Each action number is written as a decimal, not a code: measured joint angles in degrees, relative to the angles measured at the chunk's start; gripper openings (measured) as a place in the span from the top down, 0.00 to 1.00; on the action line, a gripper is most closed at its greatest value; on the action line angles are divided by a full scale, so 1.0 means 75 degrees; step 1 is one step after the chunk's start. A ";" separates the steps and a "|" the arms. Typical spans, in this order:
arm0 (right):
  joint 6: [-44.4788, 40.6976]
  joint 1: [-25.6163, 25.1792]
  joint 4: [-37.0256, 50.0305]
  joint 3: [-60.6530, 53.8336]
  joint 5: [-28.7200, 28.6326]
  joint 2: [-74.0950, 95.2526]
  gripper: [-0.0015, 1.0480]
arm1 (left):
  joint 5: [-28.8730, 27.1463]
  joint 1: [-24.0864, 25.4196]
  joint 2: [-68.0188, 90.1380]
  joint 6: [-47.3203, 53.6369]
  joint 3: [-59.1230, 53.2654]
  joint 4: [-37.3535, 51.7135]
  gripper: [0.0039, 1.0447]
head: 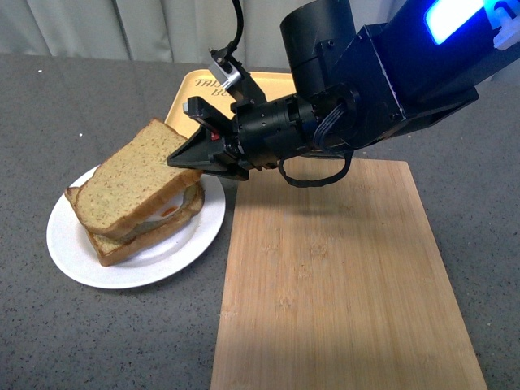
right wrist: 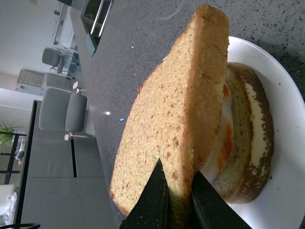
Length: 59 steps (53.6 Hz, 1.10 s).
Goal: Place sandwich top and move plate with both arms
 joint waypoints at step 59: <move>-0.3185 -0.1247 0.8472 -0.6423 0.9722 -0.3293 0.98 | 0.0009 0.0000 -0.0003 0.0000 0.0003 -0.0006 0.06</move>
